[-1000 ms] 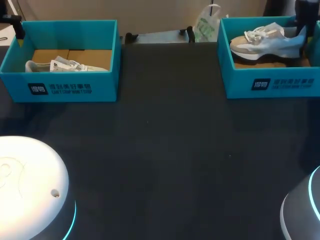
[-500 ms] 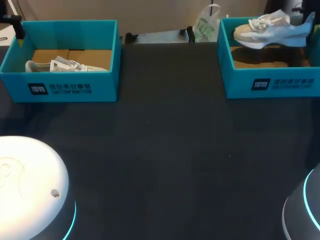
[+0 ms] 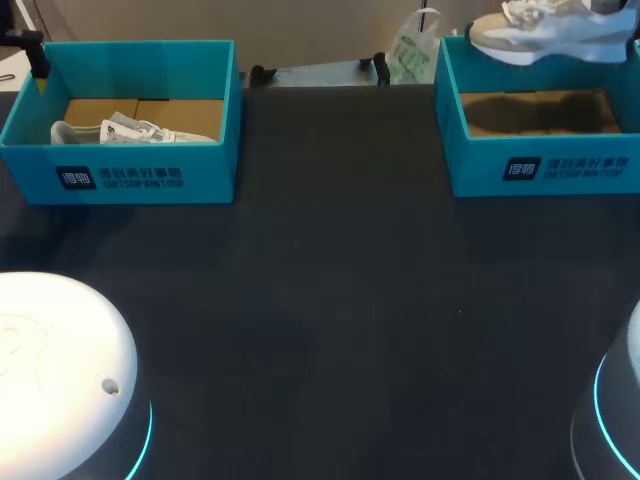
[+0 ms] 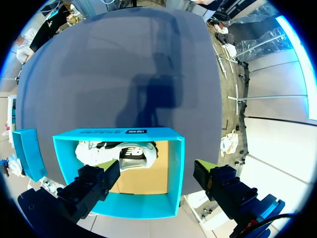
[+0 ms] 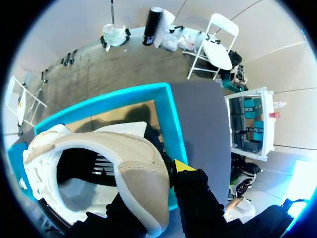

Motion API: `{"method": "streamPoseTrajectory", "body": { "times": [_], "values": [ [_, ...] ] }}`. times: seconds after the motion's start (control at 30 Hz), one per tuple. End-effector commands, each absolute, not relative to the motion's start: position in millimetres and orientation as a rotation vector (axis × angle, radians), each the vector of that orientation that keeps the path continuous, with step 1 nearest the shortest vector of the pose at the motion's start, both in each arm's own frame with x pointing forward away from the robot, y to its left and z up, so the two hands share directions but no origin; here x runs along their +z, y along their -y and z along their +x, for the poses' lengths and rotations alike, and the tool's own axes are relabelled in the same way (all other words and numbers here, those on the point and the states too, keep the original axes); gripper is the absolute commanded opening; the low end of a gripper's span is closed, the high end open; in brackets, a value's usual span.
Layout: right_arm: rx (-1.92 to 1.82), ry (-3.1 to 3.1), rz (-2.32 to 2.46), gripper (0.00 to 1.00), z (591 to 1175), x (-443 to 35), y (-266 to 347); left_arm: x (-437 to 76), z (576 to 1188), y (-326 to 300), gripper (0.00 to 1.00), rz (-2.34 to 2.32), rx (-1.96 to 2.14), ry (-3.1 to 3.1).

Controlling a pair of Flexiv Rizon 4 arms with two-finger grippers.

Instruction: Take the shoe out of the shoebox, open the shoe tongue, remove and reinsert the insole, then place the shoe into the shoebox

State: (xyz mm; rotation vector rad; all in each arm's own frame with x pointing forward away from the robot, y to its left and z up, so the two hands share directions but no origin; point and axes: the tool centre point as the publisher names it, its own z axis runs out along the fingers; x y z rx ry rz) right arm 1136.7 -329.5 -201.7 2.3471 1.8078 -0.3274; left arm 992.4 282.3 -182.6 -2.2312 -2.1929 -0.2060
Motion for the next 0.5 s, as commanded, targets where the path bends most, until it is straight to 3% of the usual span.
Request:
{"method": "streamPoseTrajectory", "body": {
  "times": [0.03,0.27,0.5],
  "values": [
    [-0.198,-1.764,2.277,0.0,1080.2,-148.8,303.8,-182.6,991.5,-282.5,1.0,-2.231,-0.211,2.192],
    [-0.148,-1.732,2.226,0.0,1047.3,-114.8,269.6,-182.6,991.5,-282.5,1.0,-2.231,-0.211,2.192],
    [-0.103,-1.703,2.187,0.0,1010.8,-111.1,227.5,-182.6,991.5,-282.5,1.0,-2.231,-0.211,2.192]
  ]
}}
